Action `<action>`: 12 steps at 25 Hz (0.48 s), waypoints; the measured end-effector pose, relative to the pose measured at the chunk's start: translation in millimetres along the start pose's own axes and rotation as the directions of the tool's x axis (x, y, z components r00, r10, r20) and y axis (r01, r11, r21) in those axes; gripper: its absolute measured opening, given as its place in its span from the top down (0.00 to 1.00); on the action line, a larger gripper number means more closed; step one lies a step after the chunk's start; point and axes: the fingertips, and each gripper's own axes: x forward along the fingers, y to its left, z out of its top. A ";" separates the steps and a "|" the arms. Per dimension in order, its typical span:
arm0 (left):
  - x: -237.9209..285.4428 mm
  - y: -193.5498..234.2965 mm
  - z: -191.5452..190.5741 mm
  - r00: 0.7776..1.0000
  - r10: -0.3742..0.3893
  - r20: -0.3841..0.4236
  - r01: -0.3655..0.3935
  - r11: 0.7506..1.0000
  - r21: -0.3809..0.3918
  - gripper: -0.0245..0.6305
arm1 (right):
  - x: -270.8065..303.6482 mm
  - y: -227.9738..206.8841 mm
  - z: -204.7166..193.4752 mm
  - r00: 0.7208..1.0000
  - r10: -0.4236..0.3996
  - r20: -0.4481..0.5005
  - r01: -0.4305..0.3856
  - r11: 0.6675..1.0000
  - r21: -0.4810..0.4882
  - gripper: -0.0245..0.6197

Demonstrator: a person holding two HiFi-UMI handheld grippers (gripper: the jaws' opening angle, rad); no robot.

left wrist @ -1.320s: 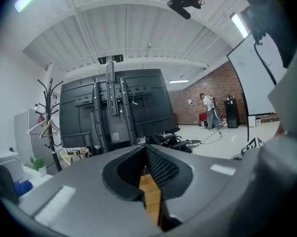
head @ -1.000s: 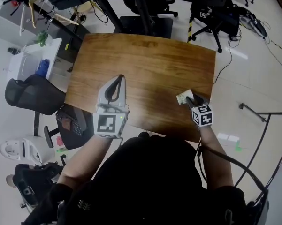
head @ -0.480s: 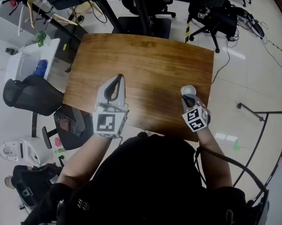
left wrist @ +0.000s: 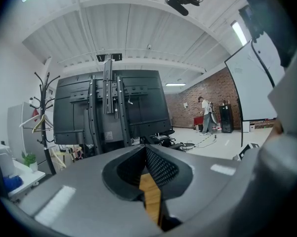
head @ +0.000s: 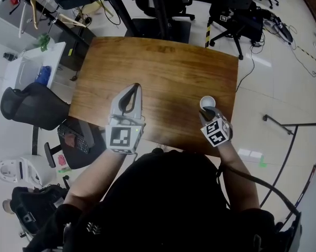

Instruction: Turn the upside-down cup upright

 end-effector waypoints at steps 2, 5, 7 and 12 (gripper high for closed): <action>2.4 -2.0 -0.2 1.000 -0.005 0.010 0.005 1.000 -0.013 0.96 | -7.4 -1.7 5.1 1.000 -0.012 0.025 0.012 1.000 -0.002 0.84; 8.1 -12.2 -3.4 0.999 -0.035 0.011 0.035 0.999 -0.029 0.96 | -32.5 -9.7 27.1 0.988 -0.072 0.135 0.076 0.997 -0.023 0.84; 12.8 -29.1 -11.7 0.997 -0.081 0.001 0.081 0.996 -0.037 0.96 | -65.3 -22.5 52.3 0.942 -0.167 0.291 0.168 0.986 0.022 0.85; 32.5 -76.6 -44.3 0.985 -0.169 -0.016 0.169 0.985 -0.032 0.96 | -106.8 -79.4 39.2 0.805 -0.439 0.399 0.118 0.777 0.619 0.96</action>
